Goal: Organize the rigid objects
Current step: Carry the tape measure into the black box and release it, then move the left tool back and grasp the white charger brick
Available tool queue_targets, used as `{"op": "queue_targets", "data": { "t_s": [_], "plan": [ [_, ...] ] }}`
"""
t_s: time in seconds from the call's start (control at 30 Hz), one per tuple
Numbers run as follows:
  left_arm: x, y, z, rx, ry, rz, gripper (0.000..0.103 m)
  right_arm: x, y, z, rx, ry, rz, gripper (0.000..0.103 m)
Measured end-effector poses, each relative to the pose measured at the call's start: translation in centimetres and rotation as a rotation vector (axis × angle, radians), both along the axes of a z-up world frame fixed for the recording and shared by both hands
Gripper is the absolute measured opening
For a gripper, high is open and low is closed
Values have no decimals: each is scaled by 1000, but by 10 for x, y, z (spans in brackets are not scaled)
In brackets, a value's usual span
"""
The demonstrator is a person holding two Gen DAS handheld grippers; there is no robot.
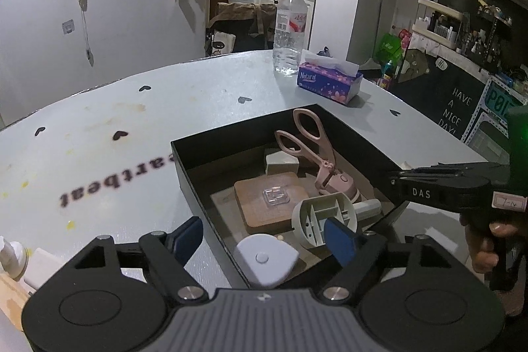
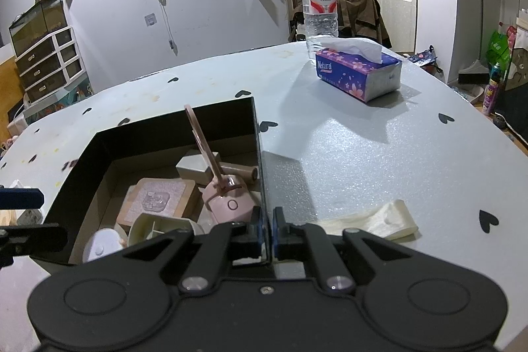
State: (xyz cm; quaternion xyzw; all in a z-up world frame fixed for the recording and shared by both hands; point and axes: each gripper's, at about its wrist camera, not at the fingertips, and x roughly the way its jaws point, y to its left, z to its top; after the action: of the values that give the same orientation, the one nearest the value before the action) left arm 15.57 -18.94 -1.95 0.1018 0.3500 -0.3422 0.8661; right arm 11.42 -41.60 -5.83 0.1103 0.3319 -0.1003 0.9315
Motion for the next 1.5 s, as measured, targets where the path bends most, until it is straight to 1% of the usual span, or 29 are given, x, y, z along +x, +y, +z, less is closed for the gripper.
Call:
{"op": "queue_targets", "data": {
  "t_s": [0.4,0.53,0.67,0.77,0.87,1.03,1.13,1.27,1.37,1.43,1.5],
  "plan": [
    [-2,4,-2,-9,21,-1,81,0,-1,-1,6,-1,1,7],
    [-5,12,-4,-21,30,15,81,0,-1,-1,6,-1,1,7],
    [-9,26,-8,-8,20,56,82,1,0,-1,4,0,3,7],
    [-10,42,-11,-20,25,94,86,0,0,-1,5,-1,4,7],
    [-11,60,-14,-42,23,137,87,1,0,-1,3,0,5,7],
    [-6,91,-20,-59,17,251,92,1,0,-1,3,0,4,7],
    [-1,109,-25,-47,-8,331,95,1,0,-1,3,0,4,7],
    [10,128,-32,-22,-66,383,98,1,0,-1,2,0,4,7],
    [24,138,-37,13,-118,362,98,1,0,-1,3,1,3,7],
    [36,141,-41,51,-130,342,98,0,0,-1,3,0,4,7],
    [47,143,-44,72,-129,314,98,0,0,-1,6,-1,2,7]
  ]
}}
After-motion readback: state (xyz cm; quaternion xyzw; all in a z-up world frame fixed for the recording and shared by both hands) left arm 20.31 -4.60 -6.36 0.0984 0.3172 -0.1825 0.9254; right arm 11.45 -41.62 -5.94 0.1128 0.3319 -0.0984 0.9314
